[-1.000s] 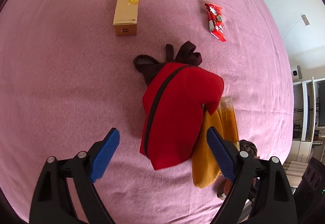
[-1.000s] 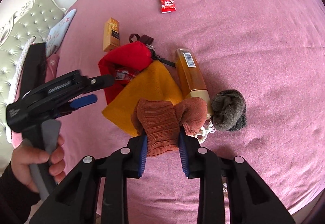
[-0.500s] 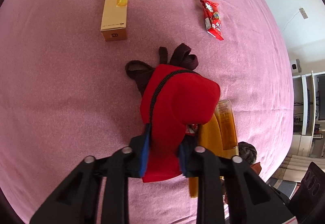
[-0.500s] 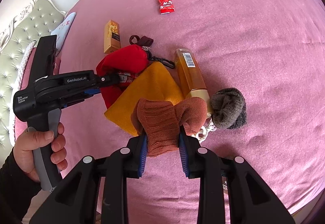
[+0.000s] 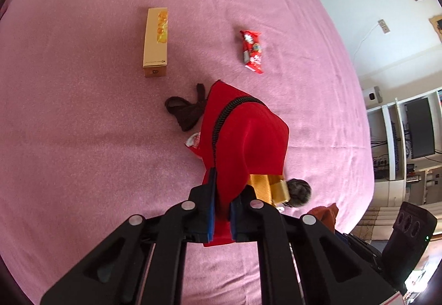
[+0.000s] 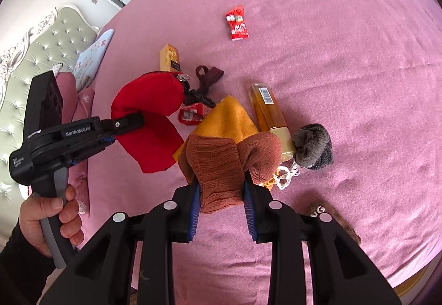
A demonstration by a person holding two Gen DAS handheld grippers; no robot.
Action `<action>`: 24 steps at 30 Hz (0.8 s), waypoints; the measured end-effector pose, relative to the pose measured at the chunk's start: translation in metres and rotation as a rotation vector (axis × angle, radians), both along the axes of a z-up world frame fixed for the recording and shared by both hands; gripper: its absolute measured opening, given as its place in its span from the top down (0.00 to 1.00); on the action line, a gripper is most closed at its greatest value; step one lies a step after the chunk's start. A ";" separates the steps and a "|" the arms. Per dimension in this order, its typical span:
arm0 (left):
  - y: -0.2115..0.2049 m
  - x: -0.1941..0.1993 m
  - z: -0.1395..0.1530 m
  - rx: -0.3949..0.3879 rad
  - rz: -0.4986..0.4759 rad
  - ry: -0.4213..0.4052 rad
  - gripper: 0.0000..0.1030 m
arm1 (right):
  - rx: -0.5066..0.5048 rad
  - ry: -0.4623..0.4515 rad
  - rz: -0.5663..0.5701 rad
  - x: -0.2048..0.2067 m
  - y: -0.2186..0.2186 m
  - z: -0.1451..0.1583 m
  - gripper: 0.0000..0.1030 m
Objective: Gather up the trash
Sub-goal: 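Carry the red pouch and brown socks to the yellow bin and release both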
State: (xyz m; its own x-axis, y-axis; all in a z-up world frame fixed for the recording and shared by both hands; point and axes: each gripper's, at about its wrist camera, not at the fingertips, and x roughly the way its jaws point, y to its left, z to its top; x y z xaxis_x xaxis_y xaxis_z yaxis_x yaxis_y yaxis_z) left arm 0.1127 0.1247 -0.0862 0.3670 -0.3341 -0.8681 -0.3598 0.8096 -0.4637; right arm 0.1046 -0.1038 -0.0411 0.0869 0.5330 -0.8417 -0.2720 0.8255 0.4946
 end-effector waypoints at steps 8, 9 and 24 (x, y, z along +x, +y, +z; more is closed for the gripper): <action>-0.033 -0.036 0.043 -0.040 -0.096 -0.093 0.92 | 0.008 -0.089 -0.081 -0.037 -0.034 0.040 0.73; -0.040 -0.040 0.048 -0.039 -0.114 -0.101 0.92 | 0.011 -0.097 -0.097 -0.041 -0.042 0.044 0.73; -0.235 -0.047 0.067 -0.051 -0.488 -0.107 0.92 | -0.008 -0.105 -0.392 -0.107 -0.212 0.051 0.73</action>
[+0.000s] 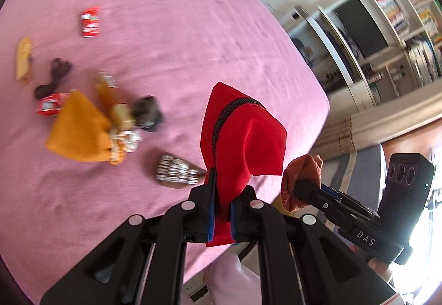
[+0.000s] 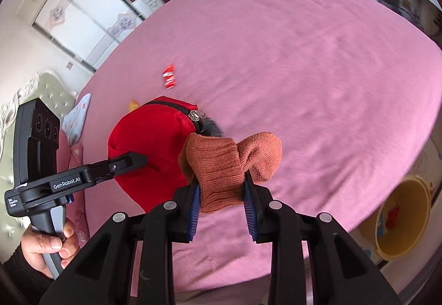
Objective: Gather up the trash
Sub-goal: 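Carry the red pouch and brown socks to the yellow bin and release both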
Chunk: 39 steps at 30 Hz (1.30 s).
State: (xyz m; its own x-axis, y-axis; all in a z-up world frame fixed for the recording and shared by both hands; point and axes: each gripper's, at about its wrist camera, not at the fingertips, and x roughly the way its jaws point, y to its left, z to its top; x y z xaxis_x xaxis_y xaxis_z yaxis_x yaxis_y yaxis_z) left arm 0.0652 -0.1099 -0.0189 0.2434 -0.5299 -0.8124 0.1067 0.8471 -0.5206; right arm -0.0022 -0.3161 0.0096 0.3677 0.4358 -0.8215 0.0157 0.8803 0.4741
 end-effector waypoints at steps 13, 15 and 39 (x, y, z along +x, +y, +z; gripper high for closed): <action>-0.251 0.000 -0.035 0.024 -0.313 0.098 0.92 | -0.019 0.125 -0.320 -0.073 -0.224 -0.040 0.73; -0.291 -0.006 -0.048 0.027 -0.364 0.124 0.92 | -0.020 0.149 -0.372 -0.089 -0.255 -0.047 0.73; -0.515 -0.047 -0.168 0.136 -0.682 0.312 0.59 | 0.038 0.399 -0.605 -0.164 -0.410 -0.151 0.61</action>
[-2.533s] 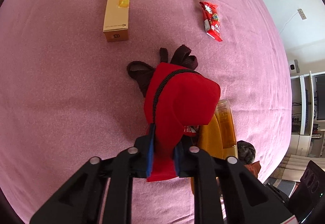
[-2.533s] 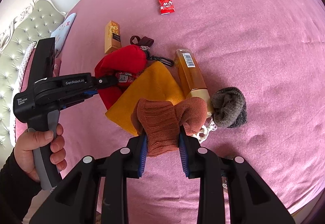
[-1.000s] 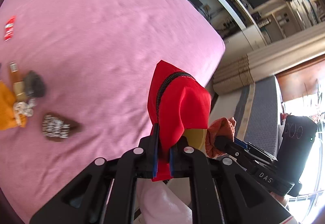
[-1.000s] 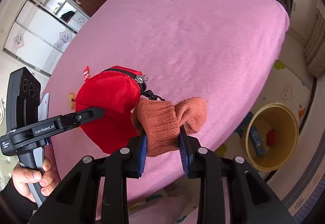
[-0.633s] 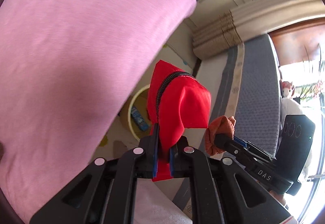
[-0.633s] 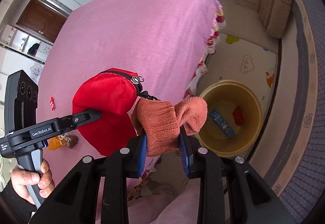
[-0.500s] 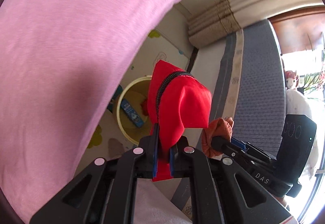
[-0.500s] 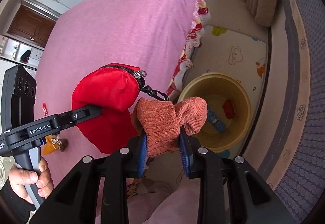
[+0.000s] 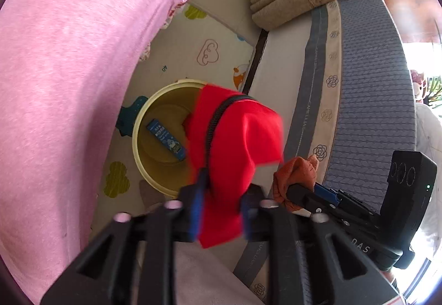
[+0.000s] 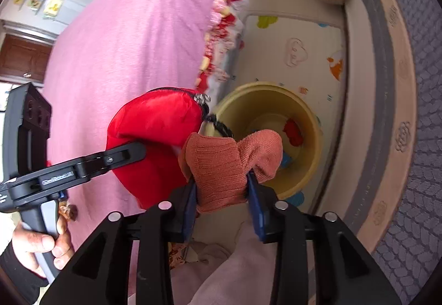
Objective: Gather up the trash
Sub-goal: 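Carry the red pouch and brown socks to the yellow bin and release both, then return both tools to the bed and approach the mustard cloth and grey hat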
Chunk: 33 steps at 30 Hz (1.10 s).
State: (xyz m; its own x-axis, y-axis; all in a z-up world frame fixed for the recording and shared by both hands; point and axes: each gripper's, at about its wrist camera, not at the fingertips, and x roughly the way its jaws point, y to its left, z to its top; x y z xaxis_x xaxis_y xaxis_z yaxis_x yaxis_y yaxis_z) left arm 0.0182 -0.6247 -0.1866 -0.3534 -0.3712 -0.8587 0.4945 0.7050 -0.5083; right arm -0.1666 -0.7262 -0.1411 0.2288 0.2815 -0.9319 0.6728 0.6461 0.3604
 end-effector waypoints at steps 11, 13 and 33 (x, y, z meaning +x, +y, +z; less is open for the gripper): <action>-0.004 -0.003 -0.018 0.072 -0.016 0.011 0.30 | 0.014 0.040 -0.039 -0.014 -0.013 -0.010 0.59; -0.006 -0.003 -0.015 0.066 -0.005 0.011 0.30 | 0.010 0.034 -0.030 -0.009 -0.012 -0.007 0.59; 0.164 0.044 0.071 -0.029 0.309 -0.105 0.29 | -0.024 -0.127 0.266 0.095 0.113 0.070 0.59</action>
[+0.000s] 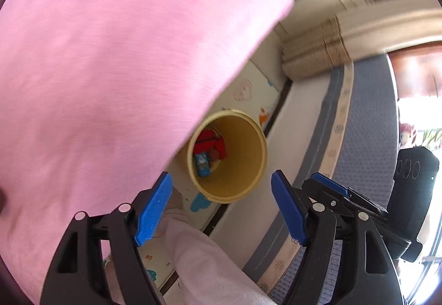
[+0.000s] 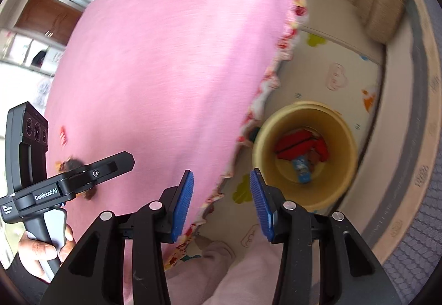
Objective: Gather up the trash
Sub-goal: 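Return both tools to the bed and approach the mustard cloth and grey hat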
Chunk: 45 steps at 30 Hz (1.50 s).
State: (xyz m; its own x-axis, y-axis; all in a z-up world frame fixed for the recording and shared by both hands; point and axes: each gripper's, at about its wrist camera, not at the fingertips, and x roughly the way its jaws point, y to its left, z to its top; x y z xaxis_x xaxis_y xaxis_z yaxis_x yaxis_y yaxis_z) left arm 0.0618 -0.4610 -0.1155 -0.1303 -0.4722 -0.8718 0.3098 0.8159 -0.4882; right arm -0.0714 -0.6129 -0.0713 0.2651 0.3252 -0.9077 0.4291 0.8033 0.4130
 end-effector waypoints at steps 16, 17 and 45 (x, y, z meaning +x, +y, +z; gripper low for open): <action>0.298 -0.010 0.056 0.001 0.437 -0.096 0.28 | 0.022 -0.124 0.356 0.078 0.243 0.053 0.59; 0.319 -0.013 0.058 0.000 0.463 -0.099 0.28 | 0.025 -0.129 0.375 0.080 0.260 0.055 0.59; 0.512 0.015 -0.036 0.033 0.977 0.077 0.25 | 0.039 -0.022 0.726 0.212 0.435 -0.008 0.55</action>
